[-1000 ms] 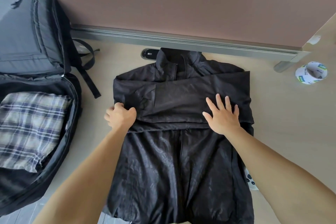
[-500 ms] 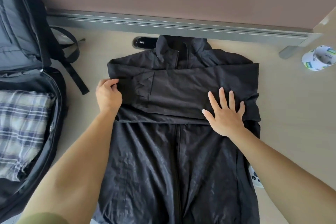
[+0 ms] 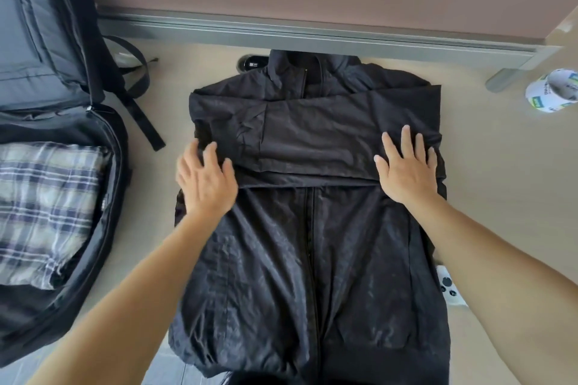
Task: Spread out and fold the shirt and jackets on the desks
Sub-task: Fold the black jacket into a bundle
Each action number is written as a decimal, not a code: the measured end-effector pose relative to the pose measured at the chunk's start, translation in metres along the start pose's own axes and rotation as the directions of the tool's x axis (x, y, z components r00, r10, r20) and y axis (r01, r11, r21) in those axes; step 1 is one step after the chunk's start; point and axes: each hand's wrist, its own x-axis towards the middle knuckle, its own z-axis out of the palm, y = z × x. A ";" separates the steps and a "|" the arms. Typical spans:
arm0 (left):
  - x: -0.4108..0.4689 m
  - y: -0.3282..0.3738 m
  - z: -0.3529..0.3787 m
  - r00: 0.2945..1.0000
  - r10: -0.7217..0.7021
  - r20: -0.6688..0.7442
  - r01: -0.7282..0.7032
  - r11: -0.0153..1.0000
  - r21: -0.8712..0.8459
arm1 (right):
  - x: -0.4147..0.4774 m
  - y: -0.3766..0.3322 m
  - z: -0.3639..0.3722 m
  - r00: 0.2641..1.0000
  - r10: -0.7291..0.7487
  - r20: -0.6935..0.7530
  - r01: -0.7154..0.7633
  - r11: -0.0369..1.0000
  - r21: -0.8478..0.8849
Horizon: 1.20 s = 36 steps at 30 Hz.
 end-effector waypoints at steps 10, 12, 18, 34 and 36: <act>0.051 -0.019 0.039 0.965 0.214 0.154 -0.248 0.937 0.247 | 0.018 -0.007 0.021 0.989 0.035 -0.143 -0.030 0.999 0.032; 0.068 -0.019 0.038 0.963 0.222 0.152 -0.253 0.941 0.226 | 0.039 -0.012 0.015 0.989 -0.004 -0.148 0.008 1.000 0.029; 0.010 0.008 0.024 0.979 0.192 -0.064 -0.188 0.980 0.062 | 0.021 -0.047 -0.002 0.967 0.018 -0.254 0.012 0.993 0.117; -0.064 0.037 0.062 0.831 0.436 0.346 -0.525 0.821 0.225 | -0.101 -0.084 0.072 0.923 -0.370 -0.102 0.366 0.929 -0.061; -0.079 0.032 0.054 0.874 0.391 0.289 -0.455 0.868 0.201 | -0.105 -0.082 0.070 0.926 -0.367 -0.085 0.362 0.930 -0.063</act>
